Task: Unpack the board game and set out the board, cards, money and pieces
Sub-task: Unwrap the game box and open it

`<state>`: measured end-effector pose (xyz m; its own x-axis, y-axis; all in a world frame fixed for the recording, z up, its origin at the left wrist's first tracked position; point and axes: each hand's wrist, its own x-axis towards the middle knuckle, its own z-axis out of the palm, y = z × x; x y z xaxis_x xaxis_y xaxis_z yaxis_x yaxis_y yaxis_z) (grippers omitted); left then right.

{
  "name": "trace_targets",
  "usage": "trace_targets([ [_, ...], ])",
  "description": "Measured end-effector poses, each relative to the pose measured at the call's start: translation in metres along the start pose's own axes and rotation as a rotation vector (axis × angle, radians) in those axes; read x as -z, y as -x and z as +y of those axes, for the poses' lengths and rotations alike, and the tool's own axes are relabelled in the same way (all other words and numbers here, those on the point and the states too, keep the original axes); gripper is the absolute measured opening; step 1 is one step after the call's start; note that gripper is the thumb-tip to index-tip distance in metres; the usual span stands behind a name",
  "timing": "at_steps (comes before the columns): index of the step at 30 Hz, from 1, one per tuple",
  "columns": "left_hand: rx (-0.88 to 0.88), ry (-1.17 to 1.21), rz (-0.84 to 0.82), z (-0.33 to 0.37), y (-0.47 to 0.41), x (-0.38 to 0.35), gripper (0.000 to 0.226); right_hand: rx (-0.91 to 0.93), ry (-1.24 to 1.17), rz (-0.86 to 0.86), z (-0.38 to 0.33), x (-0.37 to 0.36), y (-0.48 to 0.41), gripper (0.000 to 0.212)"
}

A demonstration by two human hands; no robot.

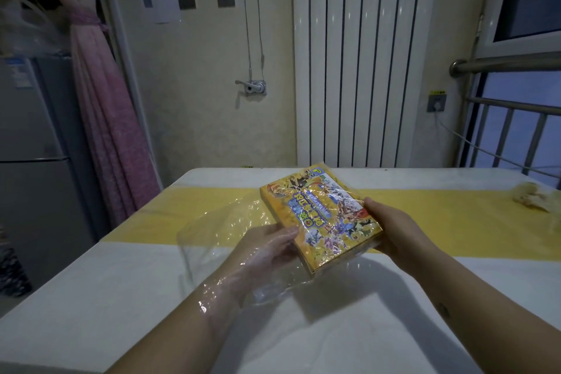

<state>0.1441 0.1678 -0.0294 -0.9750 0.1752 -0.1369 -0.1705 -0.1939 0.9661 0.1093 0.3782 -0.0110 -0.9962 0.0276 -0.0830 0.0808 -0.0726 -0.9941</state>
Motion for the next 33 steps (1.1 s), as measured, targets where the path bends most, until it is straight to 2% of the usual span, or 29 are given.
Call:
trace_targets([
  [3,-0.127,0.003,0.038,0.002,0.007,0.003,0.037,0.026,0.037,0.051,-0.002,0.007,-0.003,0.022],
  [7,-0.243,0.017,-0.021,0.011,0.025,0.003,0.026,0.077,0.045,0.132,-0.001,0.006,-0.004,0.021],
  [10,-0.351,-0.094,0.086,0.016,0.020,0.009,0.049,0.155,0.032,0.235,0.004,0.002,-0.009,0.026],
  [13,-0.416,-0.113,0.122,0.019,0.023,0.017,0.048,0.203,0.057,0.321,0.006,0.002,-0.015,0.027],
  [16,-0.462,-0.170,0.132,0.022,0.032,0.021,0.076,0.232,0.070,0.359,0.004,0.001,-0.018,0.028],
  [18,-0.470,-0.098,0.171,0.023,0.035,0.019,0.088,0.249,0.083,0.370,0.002,-0.003,-0.016,0.027],
  [20,-0.475,-0.038,0.179,0.022,0.031,0.017,0.070,0.252,0.077,0.345,-0.001,-0.007,-0.013,0.025],
  [22,-0.461,-0.068,0.210,0.021,0.031,0.018,0.051,0.195,0.028,0.247,-0.005,-0.009,-0.010,0.023],
  [25,-0.440,-0.094,0.204,0.022,0.033,0.029,0.058,-0.025,0.018,0.030,-0.013,-0.008,-0.006,0.035],
  [27,-0.438,-0.136,0.206,0.023,0.031,0.034,0.062,-0.071,0.034,-0.082,-0.014,-0.006,-0.004,0.029],
  [30,-0.446,-0.138,0.210,0.027,0.027,0.036,0.061,0.028,0.033,-0.076,-0.014,-0.002,-0.007,0.015],
  [33,-0.469,-0.146,0.260,0.029,0.024,0.040,0.038,0.112,-0.002,0.029,-0.015,0.001,-0.011,0.011],
])
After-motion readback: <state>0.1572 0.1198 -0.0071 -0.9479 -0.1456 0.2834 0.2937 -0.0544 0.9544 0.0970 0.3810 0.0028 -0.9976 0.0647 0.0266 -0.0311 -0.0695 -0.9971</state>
